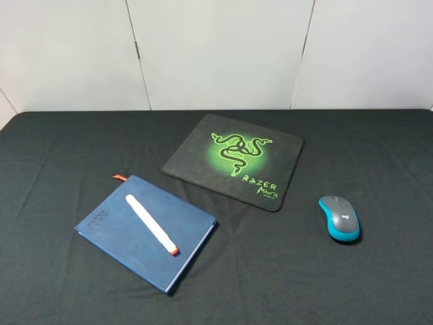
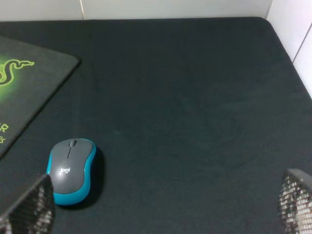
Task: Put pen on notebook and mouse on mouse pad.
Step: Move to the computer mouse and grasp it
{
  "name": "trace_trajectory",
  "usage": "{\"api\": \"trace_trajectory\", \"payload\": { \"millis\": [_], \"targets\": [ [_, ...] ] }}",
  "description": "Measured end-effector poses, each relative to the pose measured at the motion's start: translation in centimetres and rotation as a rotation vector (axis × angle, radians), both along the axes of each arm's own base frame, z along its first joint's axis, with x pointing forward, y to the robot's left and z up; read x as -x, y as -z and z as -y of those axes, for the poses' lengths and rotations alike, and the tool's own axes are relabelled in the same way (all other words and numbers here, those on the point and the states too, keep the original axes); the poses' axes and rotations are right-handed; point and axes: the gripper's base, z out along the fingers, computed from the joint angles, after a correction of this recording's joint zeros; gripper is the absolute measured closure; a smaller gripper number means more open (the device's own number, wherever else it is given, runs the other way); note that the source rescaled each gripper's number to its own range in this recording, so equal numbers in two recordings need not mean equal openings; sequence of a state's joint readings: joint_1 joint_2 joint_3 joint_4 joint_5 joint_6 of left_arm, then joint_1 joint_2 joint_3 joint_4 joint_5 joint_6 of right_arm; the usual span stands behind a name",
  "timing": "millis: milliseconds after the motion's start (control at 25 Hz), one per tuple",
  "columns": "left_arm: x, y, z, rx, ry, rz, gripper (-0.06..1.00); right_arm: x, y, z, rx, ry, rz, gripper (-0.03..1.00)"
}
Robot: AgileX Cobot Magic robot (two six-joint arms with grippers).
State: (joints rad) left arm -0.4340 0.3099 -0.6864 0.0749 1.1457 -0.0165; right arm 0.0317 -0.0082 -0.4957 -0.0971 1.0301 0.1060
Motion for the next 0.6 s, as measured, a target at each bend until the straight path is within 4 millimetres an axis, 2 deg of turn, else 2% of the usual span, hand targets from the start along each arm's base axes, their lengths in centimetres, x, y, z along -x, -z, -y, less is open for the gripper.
{"api": "trace_trajectory", "payload": {
  "millis": [200, 440, 600],
  "targets": [
    [1.0, 1.7, -0.5, 0.023, -0.156, 0.033, -0.06, 0.0, 0.0, 0.0, 0.000, 0.000, 0.000, -0.03],
    [1.8, 4.3, -0.3, 0.043, -0.263, 0.083, -0.06, 0.0, 0.0, 0.0, 0.000, 0.000, 0.000, -0.03],
    [2.5, 4.5, -0.2, 0.049, -0.307, 0.154, -0.06, 0.0, 0.0, 0.0, 0.000, 0.000, 0.000, -0.03]
  ]
}}
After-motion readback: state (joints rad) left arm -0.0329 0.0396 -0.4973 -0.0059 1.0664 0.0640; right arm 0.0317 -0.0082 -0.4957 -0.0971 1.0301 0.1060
